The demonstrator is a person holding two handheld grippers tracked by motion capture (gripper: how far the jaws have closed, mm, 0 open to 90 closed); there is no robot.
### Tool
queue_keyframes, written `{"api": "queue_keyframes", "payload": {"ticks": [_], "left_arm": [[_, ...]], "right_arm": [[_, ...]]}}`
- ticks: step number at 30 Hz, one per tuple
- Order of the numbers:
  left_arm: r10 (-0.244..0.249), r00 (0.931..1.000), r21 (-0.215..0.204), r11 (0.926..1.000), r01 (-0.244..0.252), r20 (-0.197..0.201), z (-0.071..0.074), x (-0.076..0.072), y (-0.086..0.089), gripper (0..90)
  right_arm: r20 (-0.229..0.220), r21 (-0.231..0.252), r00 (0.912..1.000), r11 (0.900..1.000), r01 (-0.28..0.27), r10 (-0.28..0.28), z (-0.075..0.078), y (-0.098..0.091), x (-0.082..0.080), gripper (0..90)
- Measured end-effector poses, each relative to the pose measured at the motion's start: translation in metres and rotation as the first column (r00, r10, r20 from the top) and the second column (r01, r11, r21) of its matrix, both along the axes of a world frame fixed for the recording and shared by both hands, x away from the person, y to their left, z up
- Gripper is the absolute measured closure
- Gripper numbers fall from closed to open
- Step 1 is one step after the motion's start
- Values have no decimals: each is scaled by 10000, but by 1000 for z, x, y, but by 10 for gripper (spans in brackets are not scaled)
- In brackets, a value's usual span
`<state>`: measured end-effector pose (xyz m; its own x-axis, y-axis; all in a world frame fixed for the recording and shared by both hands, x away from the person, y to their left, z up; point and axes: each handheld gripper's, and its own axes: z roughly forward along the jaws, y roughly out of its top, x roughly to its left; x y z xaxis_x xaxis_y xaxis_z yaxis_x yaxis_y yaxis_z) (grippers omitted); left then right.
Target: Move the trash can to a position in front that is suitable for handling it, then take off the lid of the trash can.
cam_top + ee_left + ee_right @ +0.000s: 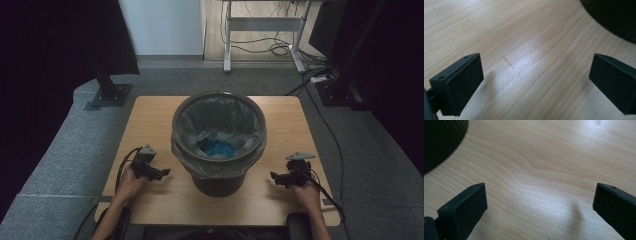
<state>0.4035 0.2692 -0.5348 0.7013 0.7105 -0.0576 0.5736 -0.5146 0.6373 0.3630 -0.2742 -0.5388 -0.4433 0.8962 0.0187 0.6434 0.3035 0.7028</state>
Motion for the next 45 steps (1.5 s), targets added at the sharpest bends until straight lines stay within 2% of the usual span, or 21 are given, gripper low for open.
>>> {"api": "queue_keyframes", "payload": {"ticks": [3,4,7,9,12,20,30,32,40,43,45], "left_arm": [[-25,10000,324,9995,28,-91,-7,0,-1,0],[-45,10000,453,9990,43,32,-9,-1,-2,0],[-64,9998,404,9992,57,173,-10,0,-1,0],[-56,9994,223,9997,48,339,-12,0,0,0],[-105,9994,230,9997,97,340,-12,0,-1,0],[-43,9994,236,9997,35,336,-12,0,-1,0],[306,9993,727,9969,-290,-216,-6,4,-5,0],[371,9989,713,9968,-349,-302,-5,5,-6,4],[122,9978,873,9962,-66,-644,0,8,-1,33],[39,9975,980,9952,30,-702,2,7,-1,35],[28,9978,883,9961,30,-658,5,7,-2,36]], "right_arm": [[-125,-62,9999,10000,47,-48,-5,-1,0,0],[-144,-16,9999,10000,72,-73,-7,-1,0,0],[-242,-72,9997,9999,95,-97,-11,-3,0,0],[-207,-221,9997,9997,88,-93,-15,-3,-1,0],[205,-13,9998,10000,-56,56,-19,-3,-3,0],[203,-18,9998,10000,-62,63,-19,-3,-3,0],[218,-34,9998,10000,-38,39,-19,-3,-4,0],[217,-28,9998,10000,-48,48,-19,-3,-4,0],[209,-23,9998,10000,-69,69,-19,-2,-5,0],[205,-22,9998,10000,-64,65,-19,-2,-5,0],[207,-23,9998,10000,-70,71,-19,-2,-5,0]]}}
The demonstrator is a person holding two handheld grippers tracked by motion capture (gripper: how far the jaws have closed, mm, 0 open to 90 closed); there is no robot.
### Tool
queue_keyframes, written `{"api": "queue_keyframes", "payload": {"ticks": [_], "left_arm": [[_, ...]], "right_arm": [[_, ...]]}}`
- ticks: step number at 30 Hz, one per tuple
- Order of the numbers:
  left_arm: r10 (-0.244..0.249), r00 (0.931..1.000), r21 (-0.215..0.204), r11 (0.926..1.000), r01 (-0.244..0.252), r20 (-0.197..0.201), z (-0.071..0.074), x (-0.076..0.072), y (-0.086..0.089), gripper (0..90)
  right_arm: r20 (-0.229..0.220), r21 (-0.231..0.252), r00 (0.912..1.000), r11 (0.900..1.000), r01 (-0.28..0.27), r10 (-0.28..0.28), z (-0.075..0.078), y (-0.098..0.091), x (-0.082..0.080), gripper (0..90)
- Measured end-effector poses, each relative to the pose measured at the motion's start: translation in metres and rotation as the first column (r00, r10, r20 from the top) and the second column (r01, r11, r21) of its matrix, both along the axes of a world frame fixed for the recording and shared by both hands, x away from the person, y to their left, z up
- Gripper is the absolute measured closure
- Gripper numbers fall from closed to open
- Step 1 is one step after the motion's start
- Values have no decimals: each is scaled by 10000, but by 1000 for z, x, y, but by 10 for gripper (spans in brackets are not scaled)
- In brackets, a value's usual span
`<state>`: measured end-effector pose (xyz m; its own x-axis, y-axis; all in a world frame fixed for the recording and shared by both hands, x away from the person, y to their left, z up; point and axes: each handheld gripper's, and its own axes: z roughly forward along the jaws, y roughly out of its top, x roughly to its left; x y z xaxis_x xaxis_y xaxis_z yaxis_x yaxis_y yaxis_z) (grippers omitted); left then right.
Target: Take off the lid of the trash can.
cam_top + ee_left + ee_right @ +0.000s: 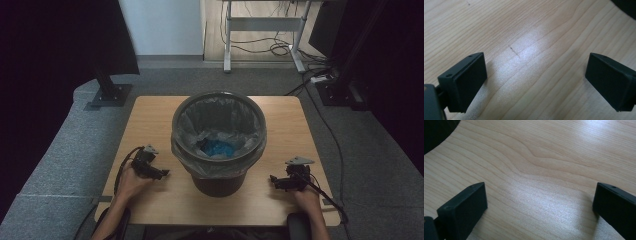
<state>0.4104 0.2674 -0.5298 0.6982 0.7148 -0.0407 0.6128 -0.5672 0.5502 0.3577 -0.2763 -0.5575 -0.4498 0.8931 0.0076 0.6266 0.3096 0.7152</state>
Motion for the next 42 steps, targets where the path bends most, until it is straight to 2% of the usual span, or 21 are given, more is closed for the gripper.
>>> {"api": "queue_keyframes", "payload": {"ticks": [14,21,23,32,42], "left_arm": [[9,10000,-646,9979,-8,8,24,9,-3,55],[-287,9995,-606,9977,295,145,48,16,-6,57],[-286,9994,-766,9966,300,184,55,18,-7,57],[-468,9982,-823,9954,498,385,89,27,-12,68],[-667,9964,-833,9940,708,516,114,37,-23,79]], "right_arm": [[2,-1,10000,10000,-39,39,0,0,-1,0],[5,1,10000,10000,-56,56,0,1,-1,0],[4,3,10000,10000,-61,61,0,1,-1,0],[14,-4,10000,10000,-64,64,0,1,-1,0],[14,-6,10000,10000,-66,66,0,1,-1,0]]}}
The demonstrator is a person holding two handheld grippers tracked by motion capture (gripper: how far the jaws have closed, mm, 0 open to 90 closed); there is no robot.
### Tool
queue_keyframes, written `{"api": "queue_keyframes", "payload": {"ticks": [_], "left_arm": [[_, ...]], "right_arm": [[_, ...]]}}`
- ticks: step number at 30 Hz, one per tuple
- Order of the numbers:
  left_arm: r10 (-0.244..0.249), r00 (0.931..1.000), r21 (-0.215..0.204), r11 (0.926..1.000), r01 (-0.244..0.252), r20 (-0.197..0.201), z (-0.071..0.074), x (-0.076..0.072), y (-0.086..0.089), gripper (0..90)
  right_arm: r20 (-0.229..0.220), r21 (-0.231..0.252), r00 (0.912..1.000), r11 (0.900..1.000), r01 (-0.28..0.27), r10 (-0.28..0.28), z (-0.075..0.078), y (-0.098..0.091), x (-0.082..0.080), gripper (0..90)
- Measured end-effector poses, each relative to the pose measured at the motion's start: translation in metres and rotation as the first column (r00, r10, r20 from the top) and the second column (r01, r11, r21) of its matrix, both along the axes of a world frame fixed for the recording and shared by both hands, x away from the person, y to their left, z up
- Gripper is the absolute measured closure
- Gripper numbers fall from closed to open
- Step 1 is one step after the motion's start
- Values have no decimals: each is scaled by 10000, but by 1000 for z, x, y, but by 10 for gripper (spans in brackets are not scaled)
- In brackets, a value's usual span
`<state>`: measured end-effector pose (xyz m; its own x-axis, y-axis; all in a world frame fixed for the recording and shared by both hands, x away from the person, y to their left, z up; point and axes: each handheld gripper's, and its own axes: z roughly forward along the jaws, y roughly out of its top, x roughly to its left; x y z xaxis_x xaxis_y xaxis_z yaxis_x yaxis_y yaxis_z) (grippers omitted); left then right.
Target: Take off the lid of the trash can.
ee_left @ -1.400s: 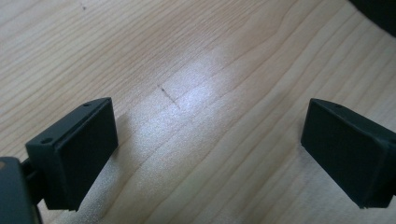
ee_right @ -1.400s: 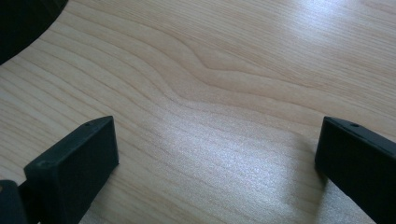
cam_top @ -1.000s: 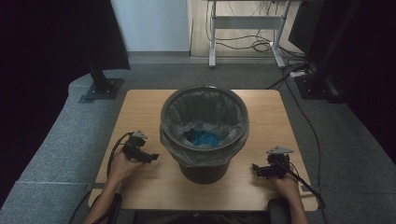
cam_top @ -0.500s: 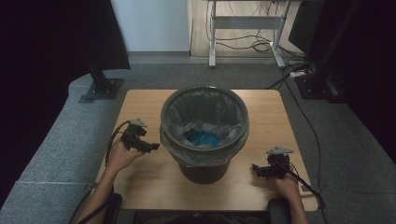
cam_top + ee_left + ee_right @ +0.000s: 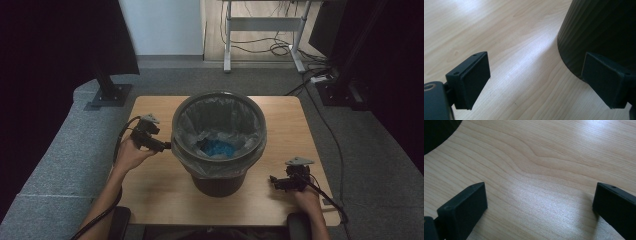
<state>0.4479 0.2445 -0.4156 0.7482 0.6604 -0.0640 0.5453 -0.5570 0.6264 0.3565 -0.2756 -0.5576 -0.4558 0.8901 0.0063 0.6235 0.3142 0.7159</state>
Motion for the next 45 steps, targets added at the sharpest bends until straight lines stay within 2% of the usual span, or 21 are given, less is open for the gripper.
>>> {"api": "queue_keyframes", "payload": {"ticks": [6,11,18,28,45], "left_arm": [[-53,9999,-14,10000,53,130,20,5,-4,89],[-89,9996,211,9997,84,262,37,7,-7,92],[-54,9990,113,9999,49,437,63,11,-5,92],[-6,9987,226,9997,-6,514,100,15,-4,110],[-124,9980,104,9999,118,621,148,23,-19,144]], "right_arm": [[-1,0,10000,10000,1,-1,0,0,0,0],[1,-1,10000,10000,-1,1,0,0,0,0],[0,0,10000,10000,0,0,0,0,0,0],[0,2,10000,10000,1,-1,0,0,0,0],[-8,9,10000,10000,6,-6,0,0,0,0]]}}
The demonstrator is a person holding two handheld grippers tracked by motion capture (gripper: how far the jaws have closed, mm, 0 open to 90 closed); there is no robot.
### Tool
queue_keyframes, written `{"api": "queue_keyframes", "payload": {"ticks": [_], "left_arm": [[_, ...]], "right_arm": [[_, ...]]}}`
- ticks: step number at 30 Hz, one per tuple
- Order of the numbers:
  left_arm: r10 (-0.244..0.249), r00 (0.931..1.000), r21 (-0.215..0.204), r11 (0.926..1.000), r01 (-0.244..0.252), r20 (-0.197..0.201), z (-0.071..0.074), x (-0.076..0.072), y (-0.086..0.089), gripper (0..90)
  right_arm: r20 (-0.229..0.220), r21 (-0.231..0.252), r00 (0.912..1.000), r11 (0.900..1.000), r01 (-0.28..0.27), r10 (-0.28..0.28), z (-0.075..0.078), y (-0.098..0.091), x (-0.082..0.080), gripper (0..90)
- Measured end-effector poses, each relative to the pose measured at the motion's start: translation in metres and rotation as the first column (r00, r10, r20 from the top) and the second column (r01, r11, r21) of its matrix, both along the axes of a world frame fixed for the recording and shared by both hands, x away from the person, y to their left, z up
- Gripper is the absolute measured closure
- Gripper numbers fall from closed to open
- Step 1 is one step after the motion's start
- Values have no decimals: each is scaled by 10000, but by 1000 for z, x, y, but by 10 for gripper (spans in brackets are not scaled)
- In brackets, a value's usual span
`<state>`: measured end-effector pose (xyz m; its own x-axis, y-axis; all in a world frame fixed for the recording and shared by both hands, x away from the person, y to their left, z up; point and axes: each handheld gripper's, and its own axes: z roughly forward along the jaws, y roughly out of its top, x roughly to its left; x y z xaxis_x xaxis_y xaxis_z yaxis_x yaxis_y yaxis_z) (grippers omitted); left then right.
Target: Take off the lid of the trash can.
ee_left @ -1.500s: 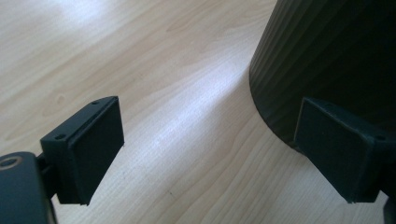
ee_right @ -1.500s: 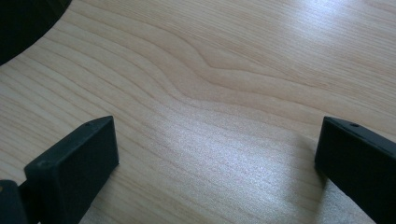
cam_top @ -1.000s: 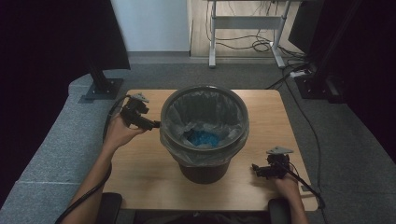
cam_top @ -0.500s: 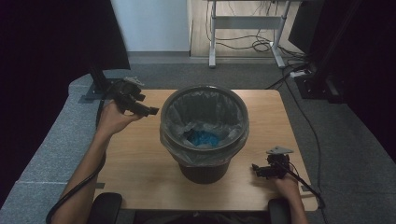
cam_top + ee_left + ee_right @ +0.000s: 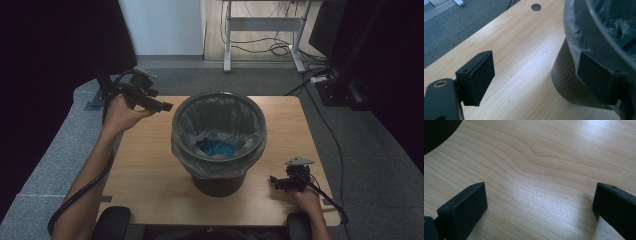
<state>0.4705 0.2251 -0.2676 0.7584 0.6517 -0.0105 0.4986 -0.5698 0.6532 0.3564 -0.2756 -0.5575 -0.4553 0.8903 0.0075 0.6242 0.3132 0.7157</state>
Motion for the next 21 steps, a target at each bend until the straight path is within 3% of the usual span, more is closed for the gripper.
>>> {"api": "queue_keyframes", "payload": {"ticks": [9,21], "left_arm": [[-157,9998,-221,9996,161,152,18,1,-13,165],[-612,9980,-270,9977,617,174,19,3,-44,270]], "right_arm": [[0,4,10000,10000,-1,1,0,0,0,0],[-2,3,10000,10000,-3,3,0,0,0,0]]}}
